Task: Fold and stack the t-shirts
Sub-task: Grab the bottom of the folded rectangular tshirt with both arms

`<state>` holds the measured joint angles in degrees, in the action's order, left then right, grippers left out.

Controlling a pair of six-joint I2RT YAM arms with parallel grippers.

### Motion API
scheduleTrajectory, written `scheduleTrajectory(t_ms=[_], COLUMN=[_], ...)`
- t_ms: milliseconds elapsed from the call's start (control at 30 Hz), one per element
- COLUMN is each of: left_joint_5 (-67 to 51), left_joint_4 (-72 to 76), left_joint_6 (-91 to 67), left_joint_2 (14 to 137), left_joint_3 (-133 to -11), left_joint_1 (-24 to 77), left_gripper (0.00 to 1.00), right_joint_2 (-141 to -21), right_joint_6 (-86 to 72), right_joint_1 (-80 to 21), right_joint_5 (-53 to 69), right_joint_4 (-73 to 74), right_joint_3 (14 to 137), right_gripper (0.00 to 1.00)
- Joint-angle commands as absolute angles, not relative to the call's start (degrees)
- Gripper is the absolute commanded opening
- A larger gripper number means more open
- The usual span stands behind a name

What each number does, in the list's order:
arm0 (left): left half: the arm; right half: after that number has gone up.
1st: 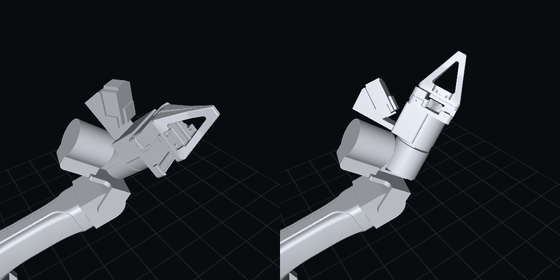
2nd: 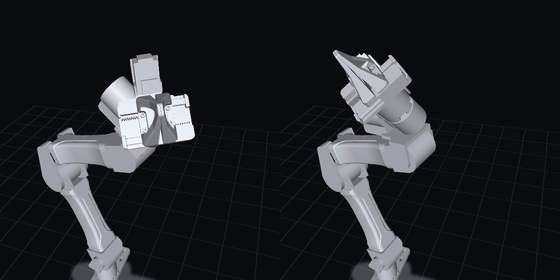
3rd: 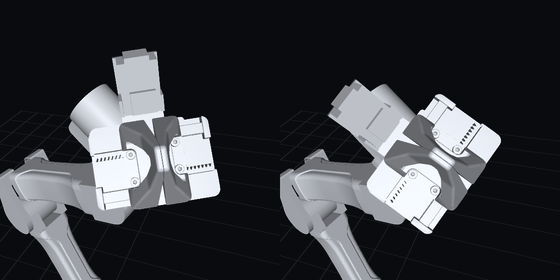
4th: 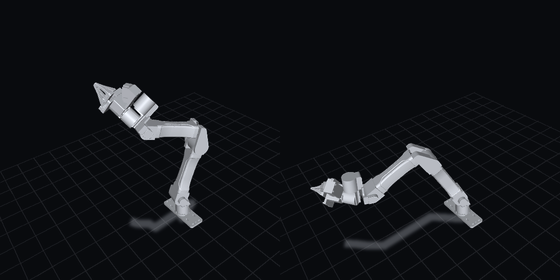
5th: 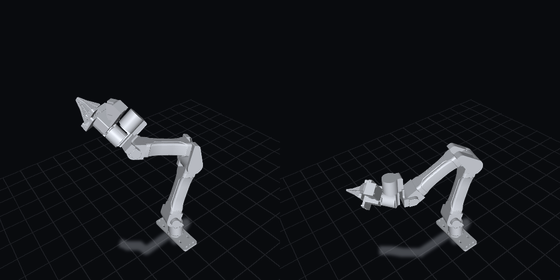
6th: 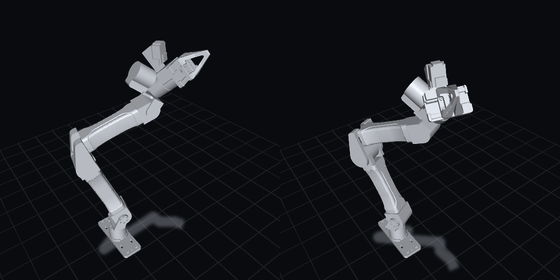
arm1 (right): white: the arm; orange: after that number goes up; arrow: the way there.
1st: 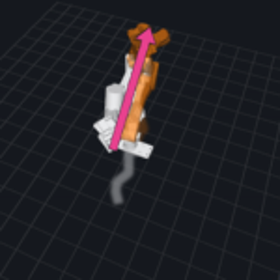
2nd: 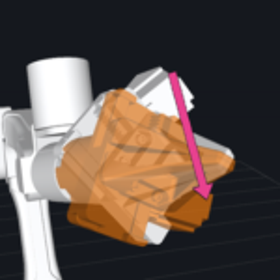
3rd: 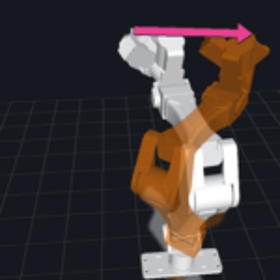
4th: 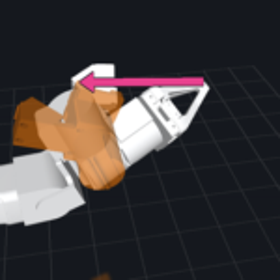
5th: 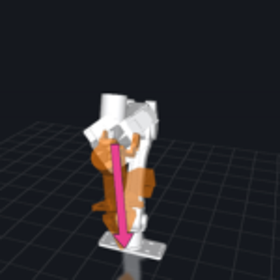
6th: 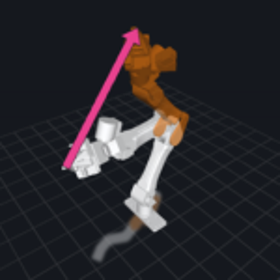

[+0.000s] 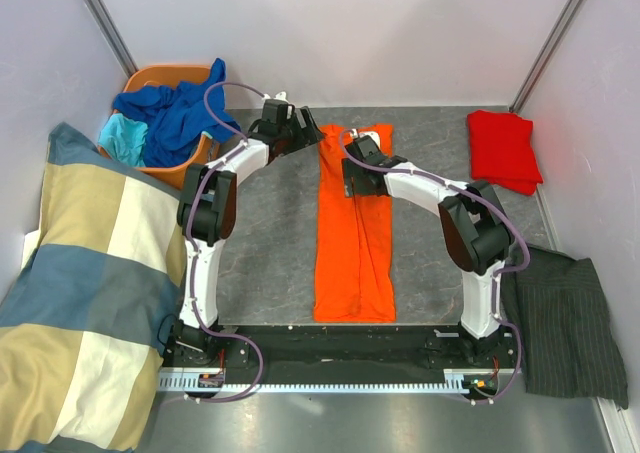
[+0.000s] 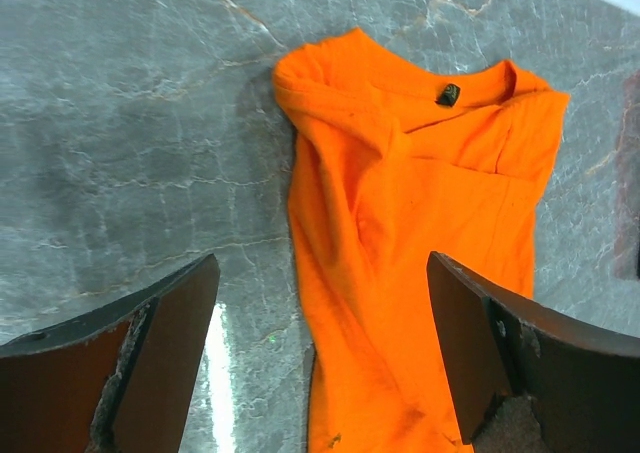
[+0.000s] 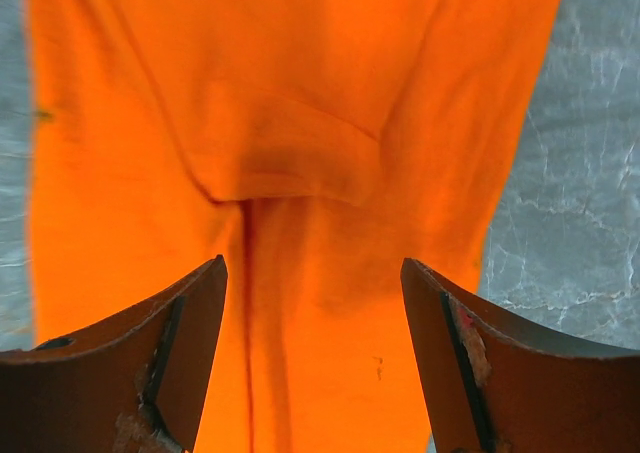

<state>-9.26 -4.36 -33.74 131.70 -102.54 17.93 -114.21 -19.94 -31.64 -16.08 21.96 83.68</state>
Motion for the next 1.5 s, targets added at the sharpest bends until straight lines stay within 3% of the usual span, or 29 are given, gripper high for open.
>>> scheduleTrajectory(t_ms=[0,767,1467], left_joint_5=[-10.72,-13.62,-14.94], left_joint_4=[-1.94,-0.79,-2.11], left_joint_6=[-32.78,-34.45,-34.19], left_joint_2=[131.4,132.45,134.91], left_joint_3=[-102.66,-101.87,-106.34], left_joint_1=[17.05,15.73,14.94], left_gripper=[0.92,0.91,0.91], right_joint_2=[-116.19,-110.39,-117.77], right_joint_6=[-21.71,-24.43,-25.58], right_joint_1=[-32.08,-36.03,-37.0], right_joint_5=[-19.96,-18.63,-17.58], right_joint_4=[21.54,23.99,21.18], right_joint_3=[82.36,81.65,74.71], right_gripper=[0.79,0.79,0.79])
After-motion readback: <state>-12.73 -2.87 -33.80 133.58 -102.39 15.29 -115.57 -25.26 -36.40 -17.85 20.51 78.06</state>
